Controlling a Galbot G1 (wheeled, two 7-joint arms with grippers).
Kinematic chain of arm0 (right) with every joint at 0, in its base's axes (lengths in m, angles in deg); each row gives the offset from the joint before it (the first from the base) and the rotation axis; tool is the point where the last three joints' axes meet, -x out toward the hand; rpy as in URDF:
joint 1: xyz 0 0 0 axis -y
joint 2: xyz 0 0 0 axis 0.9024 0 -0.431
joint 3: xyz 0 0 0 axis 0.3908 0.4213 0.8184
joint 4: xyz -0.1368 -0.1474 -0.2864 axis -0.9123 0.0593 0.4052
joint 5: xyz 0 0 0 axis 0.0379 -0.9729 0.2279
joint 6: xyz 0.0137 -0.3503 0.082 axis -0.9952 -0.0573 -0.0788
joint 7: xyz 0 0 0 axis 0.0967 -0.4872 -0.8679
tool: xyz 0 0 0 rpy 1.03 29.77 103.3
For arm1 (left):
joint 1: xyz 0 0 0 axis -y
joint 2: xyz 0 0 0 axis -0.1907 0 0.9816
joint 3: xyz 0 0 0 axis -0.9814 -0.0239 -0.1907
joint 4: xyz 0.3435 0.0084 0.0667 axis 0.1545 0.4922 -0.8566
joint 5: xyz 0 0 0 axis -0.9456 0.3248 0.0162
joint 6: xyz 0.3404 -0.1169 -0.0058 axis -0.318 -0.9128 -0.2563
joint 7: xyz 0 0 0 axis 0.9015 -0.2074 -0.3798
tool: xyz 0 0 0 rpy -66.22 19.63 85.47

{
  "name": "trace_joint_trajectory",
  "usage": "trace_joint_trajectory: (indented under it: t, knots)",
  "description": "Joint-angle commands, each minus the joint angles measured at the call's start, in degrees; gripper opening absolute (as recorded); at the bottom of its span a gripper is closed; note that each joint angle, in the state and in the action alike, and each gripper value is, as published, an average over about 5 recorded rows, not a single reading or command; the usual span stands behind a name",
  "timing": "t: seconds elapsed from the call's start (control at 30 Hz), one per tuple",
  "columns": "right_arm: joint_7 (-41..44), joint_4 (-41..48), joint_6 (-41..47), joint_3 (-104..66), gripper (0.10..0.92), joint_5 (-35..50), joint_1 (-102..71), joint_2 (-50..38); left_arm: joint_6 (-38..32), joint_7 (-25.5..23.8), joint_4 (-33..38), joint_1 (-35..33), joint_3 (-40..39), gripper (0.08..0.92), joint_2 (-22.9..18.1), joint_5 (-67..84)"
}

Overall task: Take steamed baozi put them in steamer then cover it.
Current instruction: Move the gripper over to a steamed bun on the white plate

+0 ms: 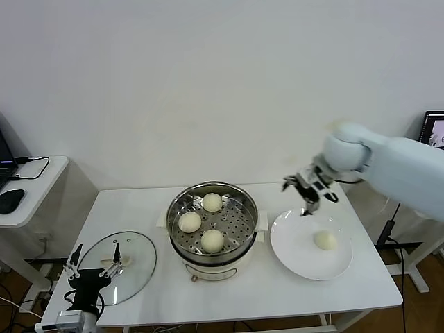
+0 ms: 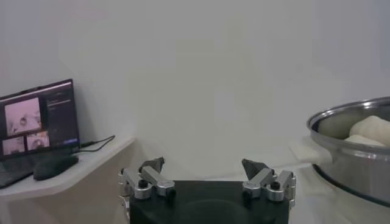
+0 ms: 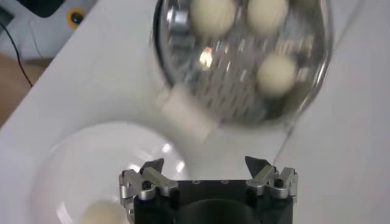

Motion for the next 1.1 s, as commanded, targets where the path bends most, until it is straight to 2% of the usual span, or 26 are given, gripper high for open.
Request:
trace_joint_trajectory:
  t: [0.03,0.47,1.1]
  knots:
    - [0.58,5.91,2.24,-13.5,0.823,-7.73,-18.42,-7.38,0.02,-0.03,-0.42,-0.13,-0.33,0.823,-0.06,-0.33]
    - [-0.55,17.09,1.49,-21.93,0.823,-15.33,-30.5,1.35,0.0,-0.04,-1.86,-0.62,0.88,0.823,-0.41,-0.32]
    - [-1.62,22.71,1.25,-27.02,0.807,-19.68,-34.97,6.52,0.03,-0.09,-2.3,-0.55,1.11,0.823,-0.5,-0.32]
